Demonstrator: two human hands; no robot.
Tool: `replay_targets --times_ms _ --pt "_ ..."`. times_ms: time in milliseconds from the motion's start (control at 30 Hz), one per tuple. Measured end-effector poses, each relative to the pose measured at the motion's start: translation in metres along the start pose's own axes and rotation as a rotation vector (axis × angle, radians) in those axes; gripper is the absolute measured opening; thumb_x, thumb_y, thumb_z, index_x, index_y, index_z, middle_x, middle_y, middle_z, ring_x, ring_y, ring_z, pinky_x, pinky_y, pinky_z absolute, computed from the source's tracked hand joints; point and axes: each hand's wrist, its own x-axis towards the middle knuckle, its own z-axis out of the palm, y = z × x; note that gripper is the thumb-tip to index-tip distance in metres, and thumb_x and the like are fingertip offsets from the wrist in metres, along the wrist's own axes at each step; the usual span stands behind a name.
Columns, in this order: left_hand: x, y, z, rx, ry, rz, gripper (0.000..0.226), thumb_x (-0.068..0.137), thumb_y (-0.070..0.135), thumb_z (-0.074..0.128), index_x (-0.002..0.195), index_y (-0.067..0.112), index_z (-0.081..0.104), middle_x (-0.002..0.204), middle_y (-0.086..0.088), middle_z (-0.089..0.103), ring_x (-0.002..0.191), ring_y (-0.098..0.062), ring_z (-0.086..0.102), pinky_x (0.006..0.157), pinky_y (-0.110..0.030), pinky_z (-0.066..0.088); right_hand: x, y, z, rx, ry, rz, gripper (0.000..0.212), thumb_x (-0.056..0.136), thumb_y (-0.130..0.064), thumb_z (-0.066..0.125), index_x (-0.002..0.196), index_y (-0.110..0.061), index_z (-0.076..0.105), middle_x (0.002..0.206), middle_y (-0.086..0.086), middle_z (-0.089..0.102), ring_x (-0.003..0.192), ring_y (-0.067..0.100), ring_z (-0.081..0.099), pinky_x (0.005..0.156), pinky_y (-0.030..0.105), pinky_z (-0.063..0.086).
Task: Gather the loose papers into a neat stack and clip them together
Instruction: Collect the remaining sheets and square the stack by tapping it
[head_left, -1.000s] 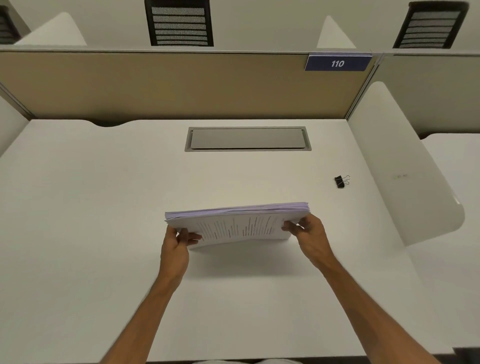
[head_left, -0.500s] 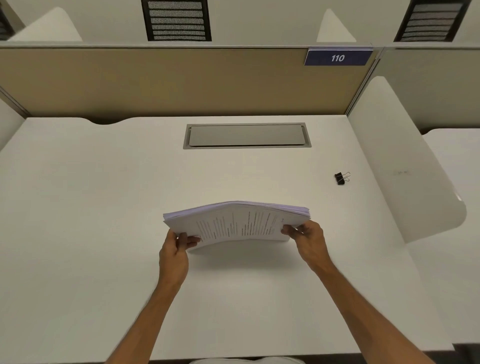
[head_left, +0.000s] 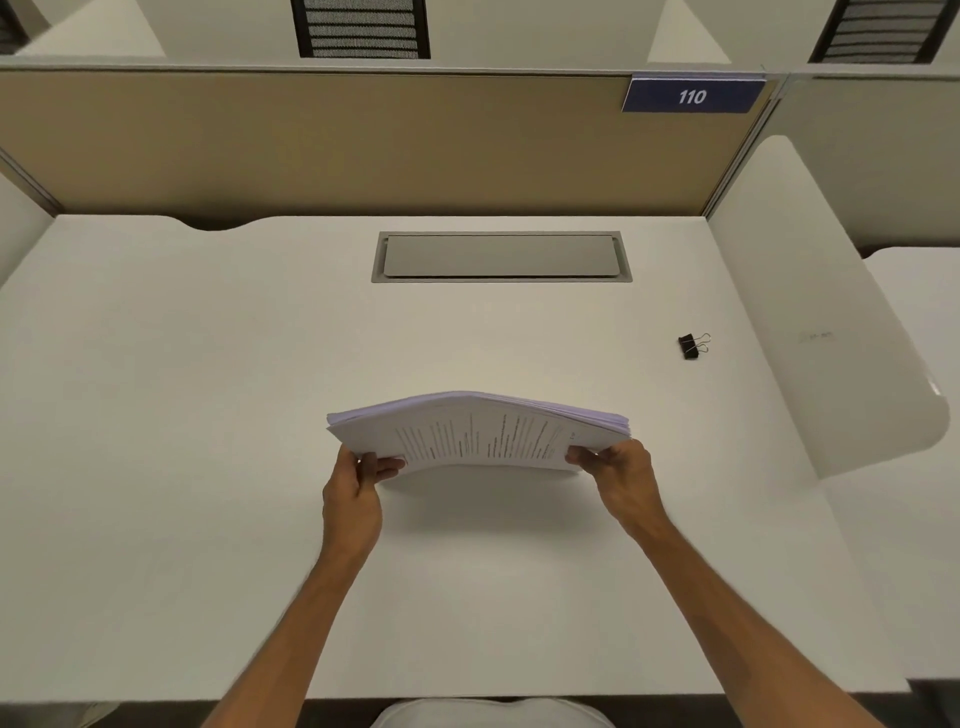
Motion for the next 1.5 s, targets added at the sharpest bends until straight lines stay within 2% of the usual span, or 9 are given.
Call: replay_targets --times_ms 167,300,400,500,767,1033,1233,1367,1500 --pt "0.0 -0.005 -0.002 0.014 -0.035 -0.017 0.025 0.107 0.014 0.037 0.107 0.032 0.053 0.084 0.015 0.076 0.083 -0.004 0.073 0.09 -0.036 0.051 -0.001 0.006 0.001 -0.026 -0.011 0.022 0.03 0.088 0.001 0.07 0.116 -0.007 0.073 0.104 0.008 0.076 0.095 0.021 0.071 0.071 0.008 0.052" --pt "-0.002 -0.001 -0.005 -0.003 -0.045 -0.02 0.024 0.107 0.012 0.037 0.11 0.03 0.054 0.089 0.011 0.076 0.081 -0.006 0.074 0.089 -0.031 0.053 -0.004 -0.008 -0.004 0.016 -0.004 0.033 0.028 0.088 0.004 0.07 0.112 -0.007 0.074 0.09 -0.004 0.077 0.079 0.001 0.072 0.066 0.007 0.05" --pt "-0.004 0.008 -0.012 -0.079 -0.054 0.025 0.023 0.107 0.008 0.037 0.121 0.019 0.051 0.104 -0.002 0.068 0.075 -0.011 0.074 0.074 -0.02 0.056 -0.006 -0.02 -0.012 0.116 0.008 0.012 0.03 0.087 0.011 0.067 0.105 -0.012 0.074 0.083 -0.014 0.078 0.08 0.004 0.073 0.068 0.011 0.053" --pt "-0.003 0.021 -0.019 -0.158 -0.081 0.095 0.024 0.107 0.007 0.036 0.126 0.011 0.05 0.098 0.01 0.065 0.077 -0.023 0.072 0.073 -0.03 0.059 -0.007 -0.029 -0.016 0.166 -0.011 -0.029 0.036 0.087 0.011 0.067 0.1 -0.022 0.074 0.09 -0.013 0.078 0.088 0.008 0.072 0.073 0.016 0.056" --pt "-0.004 0.035 -0.013 -0.155 -0.081 0.101 0.022 0.109 0.016 0.03 0.125 0.012 0.046 0.1 -0.003 0.064 0.08 -0.024 0.069 0.082 -0.044 0.057 -0.007 -0.034 -0.007 0.215 -0.015 -0.081 0.034 0.088 0.01 0.066 0.113 -0.012 0.064 0.107 0.009 0.071 0.101 0.03 0.068 0.076 0.023 0.058" --pt "-0.006 0.035 -0.008 -0.175 -0.062 0.073 0.02 0.109 0.017 0.031 0.122 0.018 0.046 0.094 0.004 0.066 0.078 -0.019 0.068 0.084 -0.043 0.055 -0.011 -0.038 0.006 0.162 0.019 -0.053 0.043 0.089 0.011 0.063 0.122 -0.013 0.05 0.108 -0.001 0.063 0.086 -0.009 0.065 0.074 0.022 0.059" --pt "-0.001 0.03 -0.014 -0.099 0.011 0.044 0.027 0.108 0.013 0.036 0.101 0.025 0.058 0.089 -0.002 0.073 0.086 -0.033 0.07 0.089 -0.049 0.054 -0.005 -0.036 -0.003 0.09 0.037 -0.124 0.03 0.092 0.015 0.053 0.105 -0.009 0.065 0.1 0.0 0.068 0.096 0.017 0.065 0.076 0.027 0.059" --pt "0.0 0.035 -0.016 -0.072 0.069 0.09 0.023 0.106 0.009 0.041 0.102 0.016 0.063 0.085 0.0 0.075 0.079 -0.019 0.073 0.084 -0.028 0.056 -0.003 -0.044 -0.009 0.011 0.053 -0.121 0.043 0.09 0.014 0.058 0.086 -0.027 0.07 0.078 -0.017 0.073 0.079 0.004 0.068 0.072 0.011 0.05" --pt "0.0 0.041 -0.019 -0.099 0.098 0.164 0.023 0.104 0.009 0.045 0.11 0.015 0.066 0.085 -0.003 0.077 0.076 -0.016 0.075 0.079 -0.023 0.056 -0.003 -0.051 -0.014 -0.002 0.064 -0.141 0.045 0.091 0.014 0.058 0.086 -0.029 0.068 0.076 -0.026 0.073 0.075 -0.006 0.067 0.07 0.005 0.048"
